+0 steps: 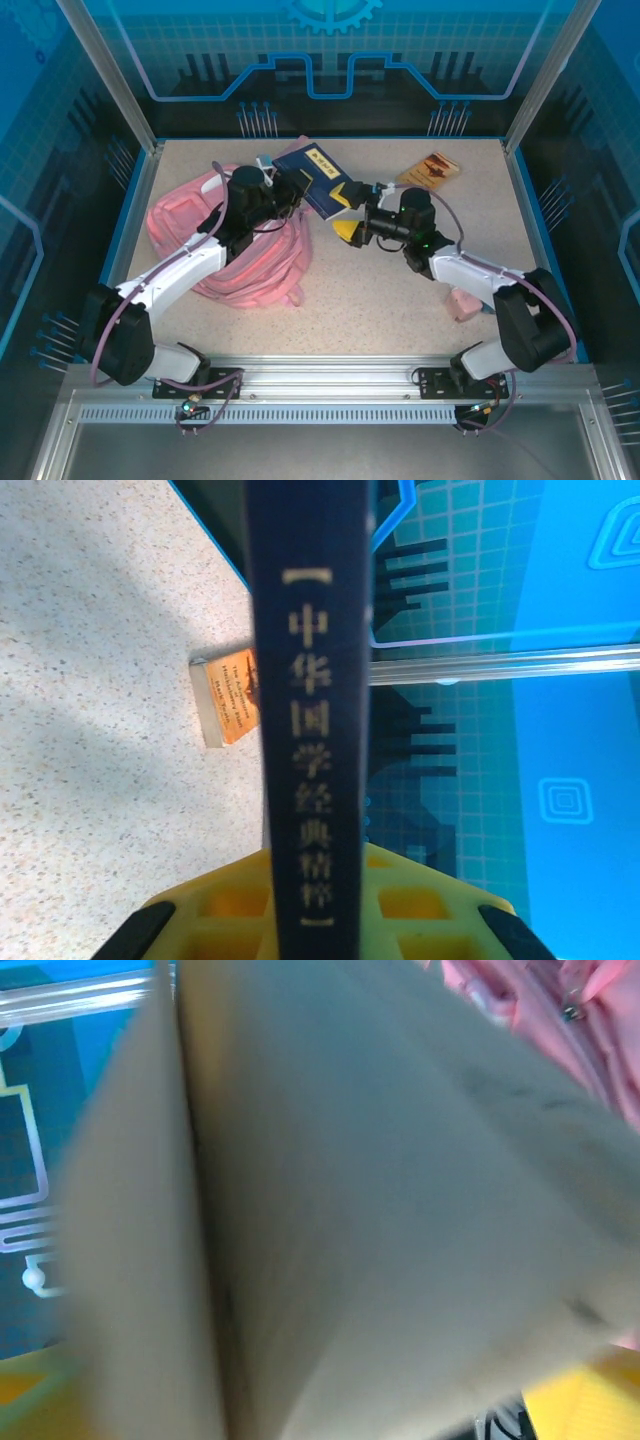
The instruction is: Pack the student bag
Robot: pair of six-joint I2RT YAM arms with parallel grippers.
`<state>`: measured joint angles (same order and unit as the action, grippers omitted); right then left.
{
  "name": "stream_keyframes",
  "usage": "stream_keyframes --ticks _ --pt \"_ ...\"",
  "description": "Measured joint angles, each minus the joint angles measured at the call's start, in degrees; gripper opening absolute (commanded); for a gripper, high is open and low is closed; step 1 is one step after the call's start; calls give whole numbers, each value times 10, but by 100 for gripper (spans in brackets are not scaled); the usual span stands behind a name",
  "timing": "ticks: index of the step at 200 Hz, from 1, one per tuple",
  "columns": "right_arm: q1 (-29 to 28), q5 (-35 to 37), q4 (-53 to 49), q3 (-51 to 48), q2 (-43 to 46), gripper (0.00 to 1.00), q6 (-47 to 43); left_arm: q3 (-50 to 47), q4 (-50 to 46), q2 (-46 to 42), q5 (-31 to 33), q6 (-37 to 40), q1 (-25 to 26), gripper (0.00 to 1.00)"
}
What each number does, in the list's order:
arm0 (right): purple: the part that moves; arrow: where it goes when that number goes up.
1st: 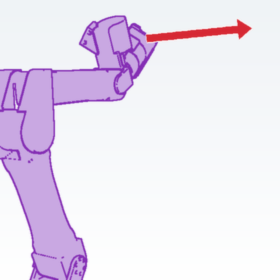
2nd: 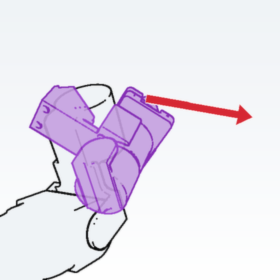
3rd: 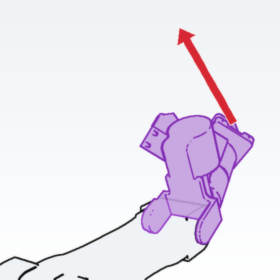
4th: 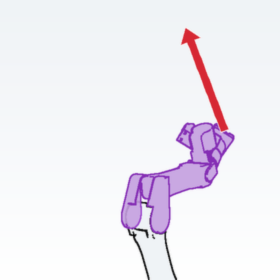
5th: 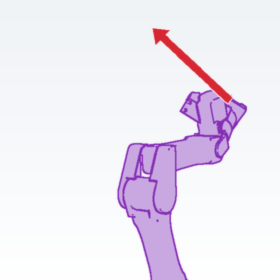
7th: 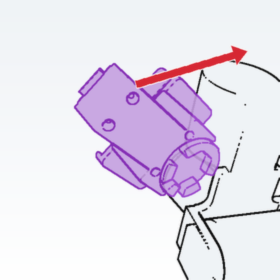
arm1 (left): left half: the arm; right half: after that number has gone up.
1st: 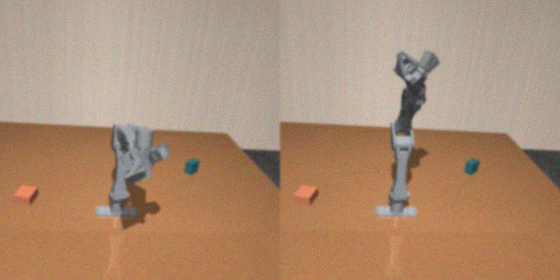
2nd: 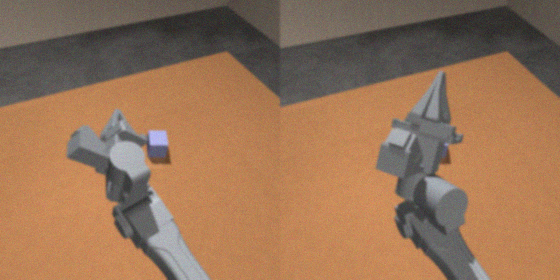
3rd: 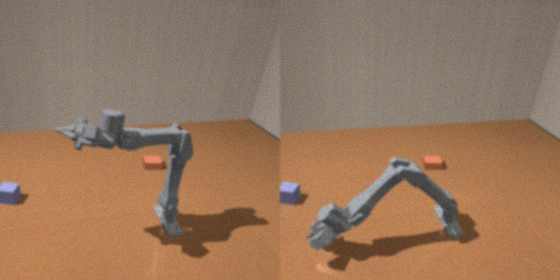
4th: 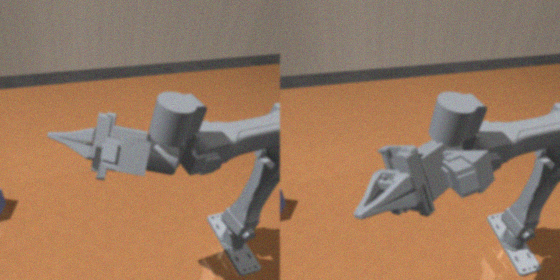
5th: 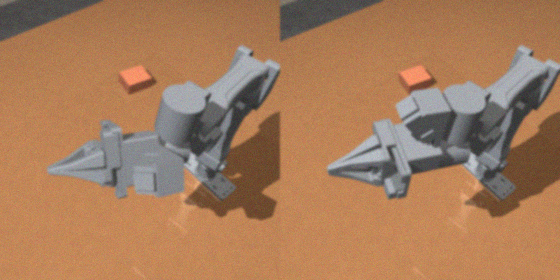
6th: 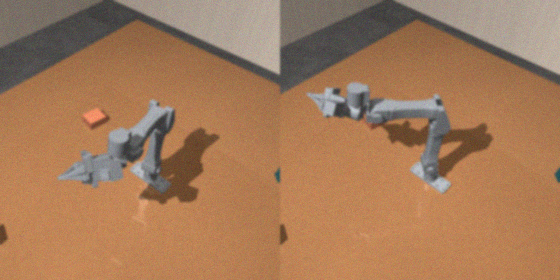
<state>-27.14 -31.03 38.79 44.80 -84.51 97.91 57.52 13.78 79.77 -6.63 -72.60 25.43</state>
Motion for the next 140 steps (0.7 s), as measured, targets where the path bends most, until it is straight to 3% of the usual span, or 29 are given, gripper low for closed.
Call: stream_keyframes --ticks 57,103,122,140 --pt "-10 26 59 0 -9 52 40 -20 7 -8 8 -10 0 15" --pt "-10 40 40 -1 0 14 30 -38 9 -30 10 -14 0 21" --pt "-10 42 7 0 15 4 4 -45 4 -36 8 -14 1 39" --pt "-9 52 -68 6 44 0 -52 -45 -20 -47 0 -3 1 70"
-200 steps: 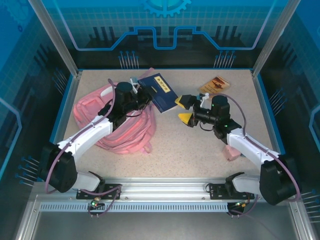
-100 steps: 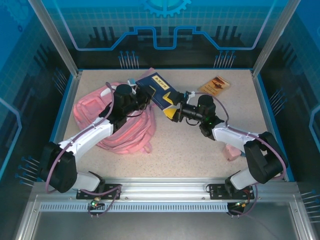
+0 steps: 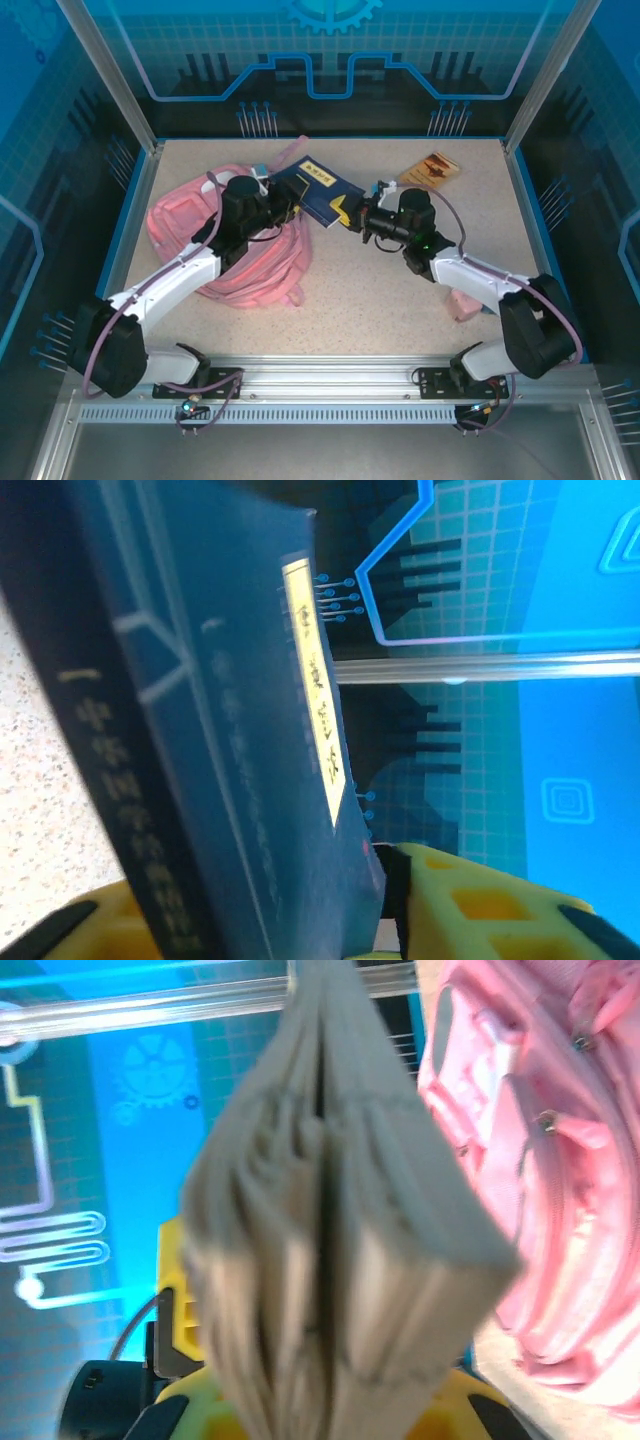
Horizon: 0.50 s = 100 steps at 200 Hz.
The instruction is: Pack the student bag
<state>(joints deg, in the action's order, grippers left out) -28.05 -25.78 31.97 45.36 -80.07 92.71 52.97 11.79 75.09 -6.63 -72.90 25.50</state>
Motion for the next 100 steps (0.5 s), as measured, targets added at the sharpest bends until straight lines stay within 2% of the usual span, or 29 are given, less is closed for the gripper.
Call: stream_keyframes --ticks 17,31,52,65,100 --pt "4 14 -80 10 30 0 -73 2 -56 -21 -9 36 -4 90" --pt "14 21 -149 21 51 0 -152 9 -119 -40 -16 75 -18 97" --pt "29 40 -249 55 67 0 -280 42 -218 -57 -29 144 -50 99" --pt "34 48 -290 68 75 0 -365 76 -295 -61 -29 215 -66 99" --pt "39 55 -372 83 83 0 -552 145 -472 -64 3 391 -70 99"
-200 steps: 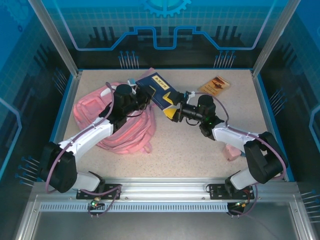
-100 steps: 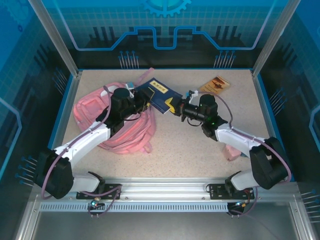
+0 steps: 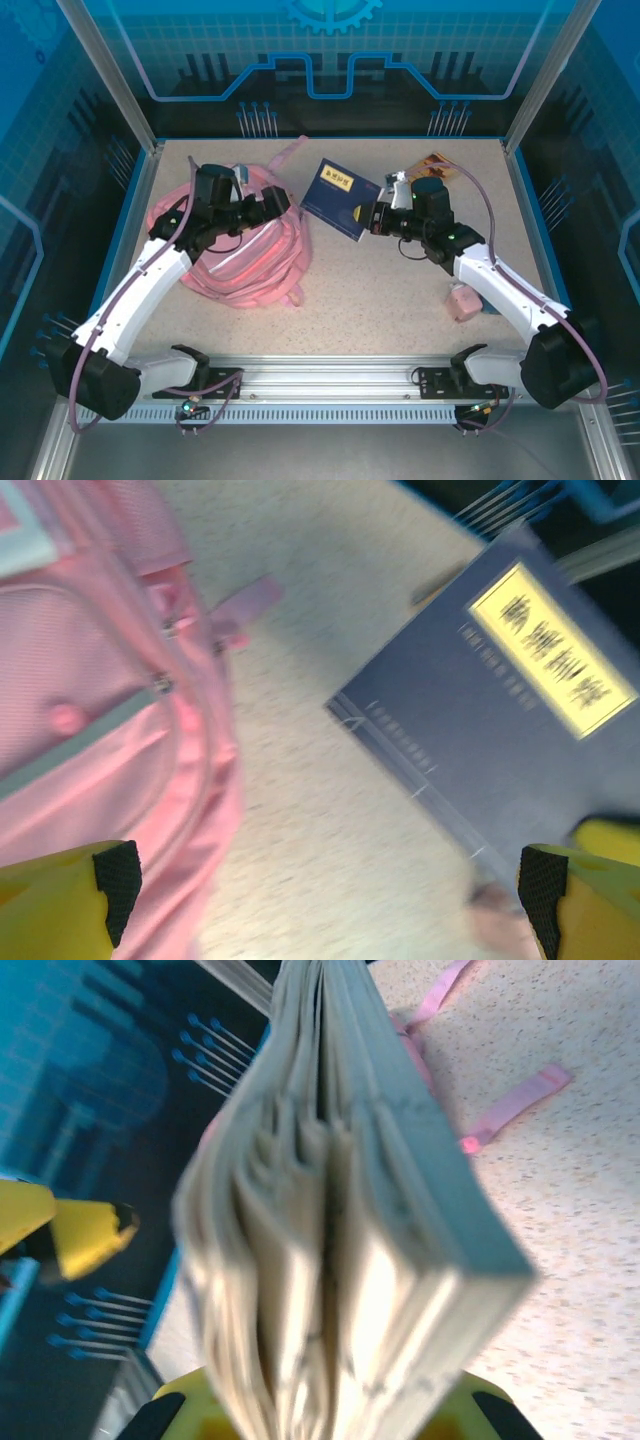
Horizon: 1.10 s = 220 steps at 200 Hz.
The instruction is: Pack the student bag
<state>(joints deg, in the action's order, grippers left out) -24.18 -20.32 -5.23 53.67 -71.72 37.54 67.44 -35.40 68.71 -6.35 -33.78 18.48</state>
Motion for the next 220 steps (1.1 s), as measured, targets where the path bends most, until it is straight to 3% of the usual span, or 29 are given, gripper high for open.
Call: stream_keyframes --ticks 38,89,130,195,220 --pt "13 0 -47 0 -1 0 -94 7 -148 7 63 132 0 95" --pt "23 7 -68 0 -7 0 -116 13 -226 77 131 223 38 79" --pt "25 13 -73 0 -7 0 -115 19 -243 161 198 253 80 63" --pt "25 19 -77 -11 11 0 -108 32 -237 252 282 265 83 47" --pt "26 19 -79 -16 22 0 -106 38 -238 280 294 267 86 30"
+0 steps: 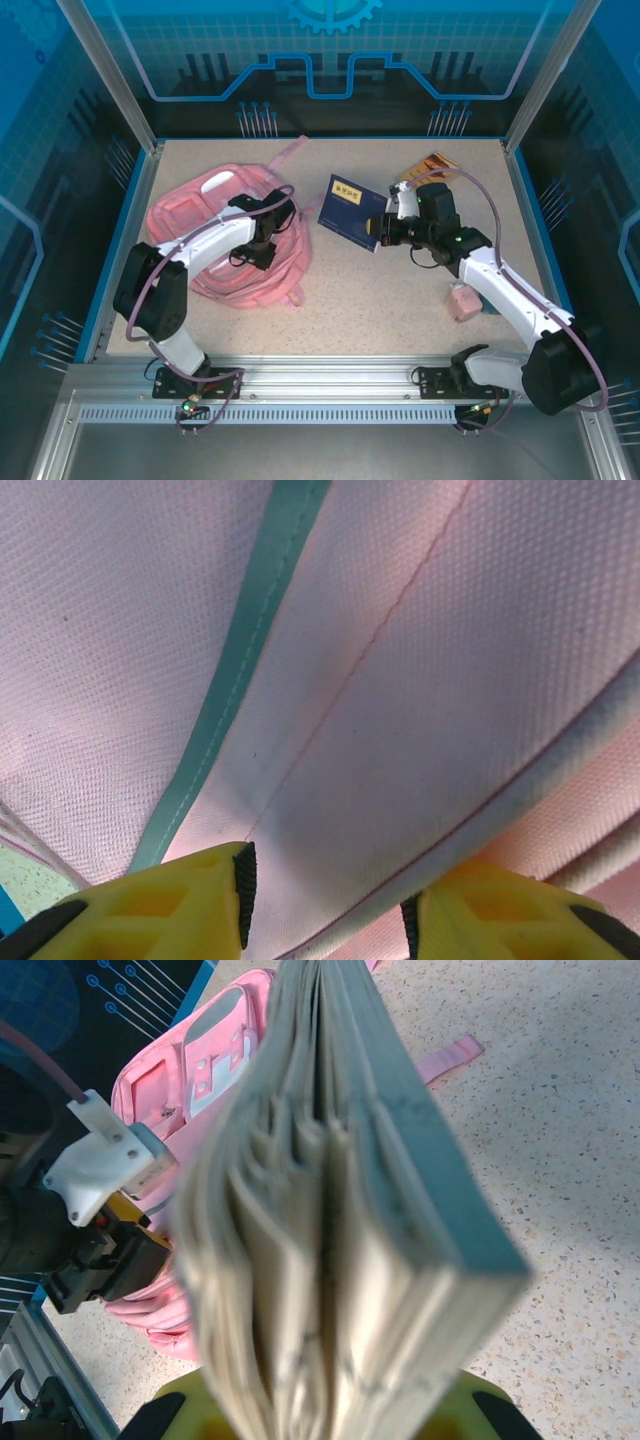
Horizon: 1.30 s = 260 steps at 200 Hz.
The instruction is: Pack the student bag
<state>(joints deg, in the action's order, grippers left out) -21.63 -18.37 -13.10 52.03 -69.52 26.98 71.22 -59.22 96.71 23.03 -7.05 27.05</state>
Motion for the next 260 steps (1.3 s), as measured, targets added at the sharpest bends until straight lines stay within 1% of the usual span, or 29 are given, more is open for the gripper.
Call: stream_keyframes --ticks 8,17,29,48,80,96,116,129,142,182,221,241,260 --pt "1 0 0 -2 3 0 0 0 -1 4 2 -4 1 20" --pt "1 0 0 -4 7 0 2 1 -1 5 4 -2 2 13" --pt "3 2 -2 -6 12 0 2 6 -3 5 8 -1 2 6" --pt "8 6 -8 -7 18 0 2 17 -8 4 16 0 4 0" --pt "20 23 -23 -10 39 0 6 52 -14 -25 40 -1 16 0" --pt "30 32 -37 -10 52 0 11 81 -9 -67 51 -1 25 0" --pt "44 33 -51 -10 59 0 19 110 20 -132 53 -1 31 0" --pt "49 28 -60 -10 60 0 25 120 42 -168 52 -1 32 0" --pt "52 10 -69 -11 61 0 31 125 57 -184 50 -1 33 0" --pt "52 -60 -102 -10 76 0 51 131 83 -160 37 -6 36 0" --pt "52 -68 -151 -10 107 0 87 132 115 -130 12 -32 36 0" --pt "52 -95 -145 -12 110 0 126 140 120 -115 3 -46 36 0" --pt "47 -124 -106 -35 106 0 174 151 123 -101 -7 -57 36 0"
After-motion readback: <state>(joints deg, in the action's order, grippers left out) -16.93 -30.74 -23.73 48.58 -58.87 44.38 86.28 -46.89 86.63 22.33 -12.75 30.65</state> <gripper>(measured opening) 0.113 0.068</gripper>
